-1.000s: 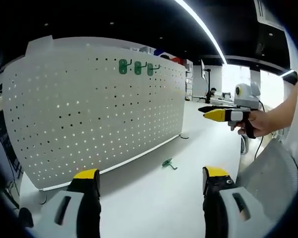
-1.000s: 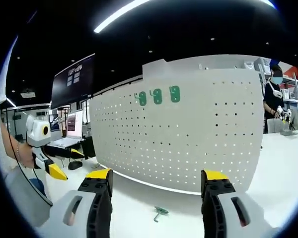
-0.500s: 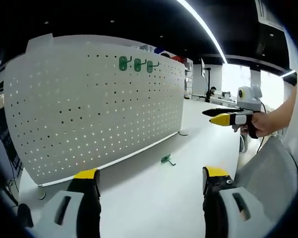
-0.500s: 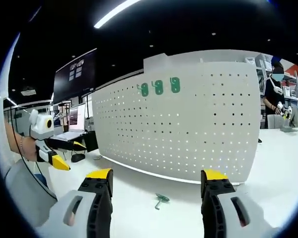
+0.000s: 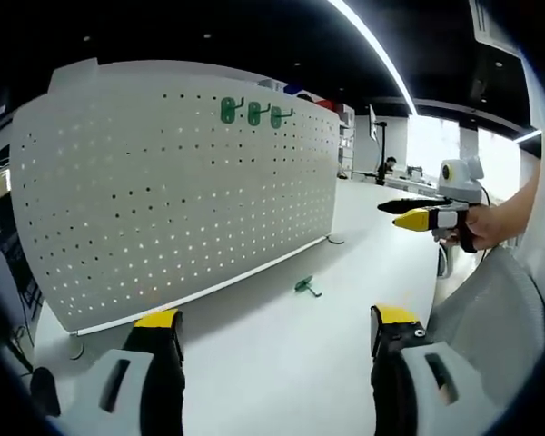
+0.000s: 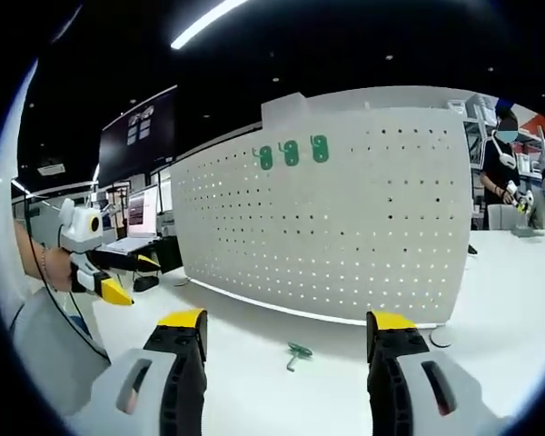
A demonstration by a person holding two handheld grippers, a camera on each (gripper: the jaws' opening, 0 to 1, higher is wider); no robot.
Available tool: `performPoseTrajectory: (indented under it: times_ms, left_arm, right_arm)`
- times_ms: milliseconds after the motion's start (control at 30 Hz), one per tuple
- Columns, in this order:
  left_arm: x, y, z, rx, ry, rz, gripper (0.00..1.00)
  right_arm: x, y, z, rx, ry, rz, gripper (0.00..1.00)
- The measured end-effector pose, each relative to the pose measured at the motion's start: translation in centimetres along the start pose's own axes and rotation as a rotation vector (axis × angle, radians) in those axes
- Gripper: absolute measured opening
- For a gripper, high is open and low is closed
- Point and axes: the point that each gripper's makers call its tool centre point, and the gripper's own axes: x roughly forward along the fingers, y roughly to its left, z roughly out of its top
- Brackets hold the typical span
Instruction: Insert the hook assembly into the mounting plate slot until the hook locks in place.
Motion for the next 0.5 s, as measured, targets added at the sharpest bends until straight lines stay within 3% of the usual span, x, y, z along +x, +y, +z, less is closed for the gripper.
performPoseTrajectory:
  times_ms: [500]
  left_arm:
    - [1.1,-0.3,0.5,0.035,0.023,-0.045,0.87]
  right_arm:
    - [0.1,-0.2,0.0,0.002,0.001,-0.007,0.69]
